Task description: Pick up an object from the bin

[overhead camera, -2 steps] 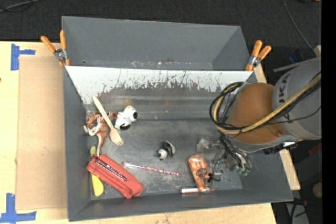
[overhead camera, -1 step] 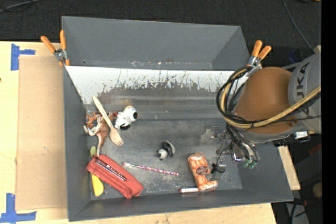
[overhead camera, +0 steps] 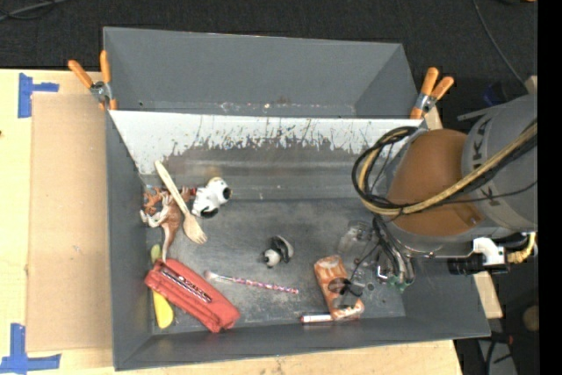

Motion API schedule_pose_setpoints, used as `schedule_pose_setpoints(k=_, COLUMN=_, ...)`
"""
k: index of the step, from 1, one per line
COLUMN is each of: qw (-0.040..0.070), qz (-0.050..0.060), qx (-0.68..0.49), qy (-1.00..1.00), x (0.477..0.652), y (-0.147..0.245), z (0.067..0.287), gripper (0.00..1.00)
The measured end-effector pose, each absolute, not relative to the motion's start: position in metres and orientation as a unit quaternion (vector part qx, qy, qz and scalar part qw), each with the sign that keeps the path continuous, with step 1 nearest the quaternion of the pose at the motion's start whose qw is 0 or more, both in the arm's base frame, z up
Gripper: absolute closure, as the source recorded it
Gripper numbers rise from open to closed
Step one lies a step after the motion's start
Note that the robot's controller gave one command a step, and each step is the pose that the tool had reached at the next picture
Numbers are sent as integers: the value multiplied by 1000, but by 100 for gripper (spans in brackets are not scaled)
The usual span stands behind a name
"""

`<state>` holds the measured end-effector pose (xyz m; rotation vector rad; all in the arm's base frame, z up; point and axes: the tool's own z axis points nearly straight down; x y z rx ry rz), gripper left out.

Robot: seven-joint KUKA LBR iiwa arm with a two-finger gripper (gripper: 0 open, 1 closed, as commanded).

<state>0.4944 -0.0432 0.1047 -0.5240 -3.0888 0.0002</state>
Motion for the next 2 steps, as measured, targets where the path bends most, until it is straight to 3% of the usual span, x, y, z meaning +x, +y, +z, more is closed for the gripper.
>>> schedule_pose_setpoints(k=1, qw=-7, qz=-1, qx=-144, qy=-990, x=487, y=-32, z=70, gripper=0)
schedule_pose_setpoints(k=2, qw=1, qz=-1, qx=-222, qy=-975, x=506, y=-37, z=71, gripper=100)
